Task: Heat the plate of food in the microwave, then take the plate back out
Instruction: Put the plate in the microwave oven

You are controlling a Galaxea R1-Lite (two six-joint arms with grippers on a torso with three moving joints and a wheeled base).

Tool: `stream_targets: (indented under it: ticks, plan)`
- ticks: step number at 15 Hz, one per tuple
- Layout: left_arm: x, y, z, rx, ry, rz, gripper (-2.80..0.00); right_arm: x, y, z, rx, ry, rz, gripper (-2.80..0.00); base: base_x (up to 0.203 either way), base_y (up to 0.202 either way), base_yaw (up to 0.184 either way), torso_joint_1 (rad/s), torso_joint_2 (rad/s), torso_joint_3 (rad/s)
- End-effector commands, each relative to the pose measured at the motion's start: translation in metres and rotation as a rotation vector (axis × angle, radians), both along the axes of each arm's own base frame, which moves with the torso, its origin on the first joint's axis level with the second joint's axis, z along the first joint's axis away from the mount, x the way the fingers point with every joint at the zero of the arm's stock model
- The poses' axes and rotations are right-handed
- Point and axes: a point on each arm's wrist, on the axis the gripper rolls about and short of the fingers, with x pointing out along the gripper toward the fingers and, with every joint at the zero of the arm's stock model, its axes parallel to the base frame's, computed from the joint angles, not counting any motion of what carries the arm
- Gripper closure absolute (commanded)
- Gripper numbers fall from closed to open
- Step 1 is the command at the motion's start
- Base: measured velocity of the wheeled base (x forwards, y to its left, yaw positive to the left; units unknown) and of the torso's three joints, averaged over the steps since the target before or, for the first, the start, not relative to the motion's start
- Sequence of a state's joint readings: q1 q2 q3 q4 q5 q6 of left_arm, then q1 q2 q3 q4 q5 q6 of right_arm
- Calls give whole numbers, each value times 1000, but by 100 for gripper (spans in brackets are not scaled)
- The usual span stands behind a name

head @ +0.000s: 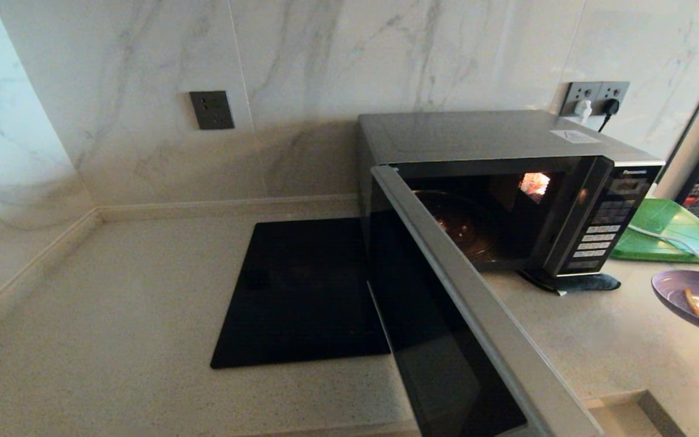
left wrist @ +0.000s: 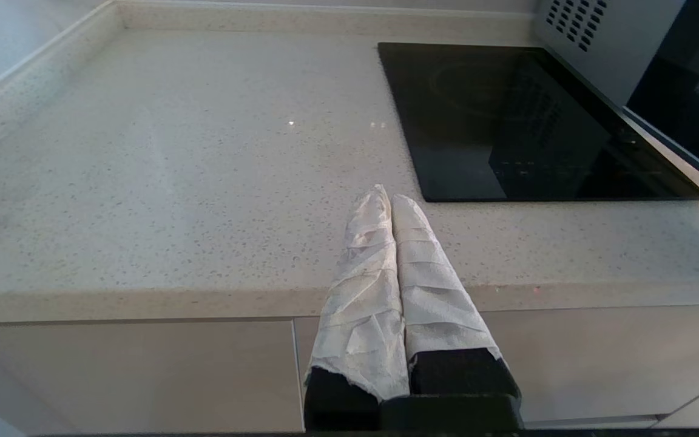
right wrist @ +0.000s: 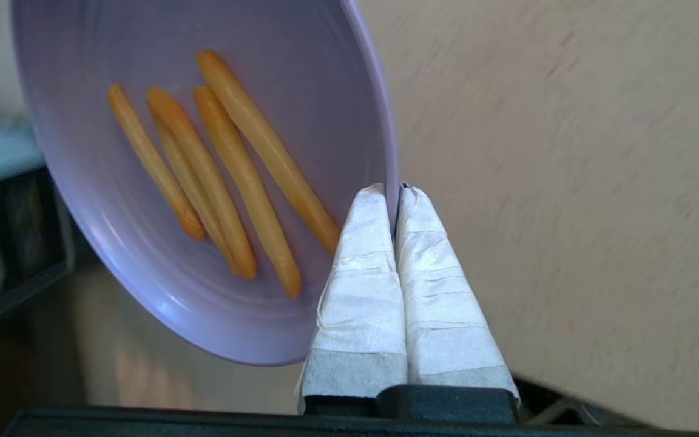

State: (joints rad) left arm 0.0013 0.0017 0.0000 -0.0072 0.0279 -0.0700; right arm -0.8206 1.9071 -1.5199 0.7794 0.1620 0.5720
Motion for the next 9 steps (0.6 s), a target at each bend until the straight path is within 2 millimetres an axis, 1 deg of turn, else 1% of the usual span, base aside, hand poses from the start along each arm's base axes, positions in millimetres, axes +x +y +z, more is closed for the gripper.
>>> stream_targets:
  ticks: [1,6,9]
  plan:
    - [0,0,0,-1,-1,2,0,-17,20,17,-12,-40,39,0,0,0,0,0,0,0]
    - [0,0,0,-1,-1,1,0,-32,54,29,-8,-78,102,0,0,0,0,0,0,0]
    - [0,0,0,-1,-1,0,0,-38,77,36,-25,-95,164,0,0,0,0,0,0,0]
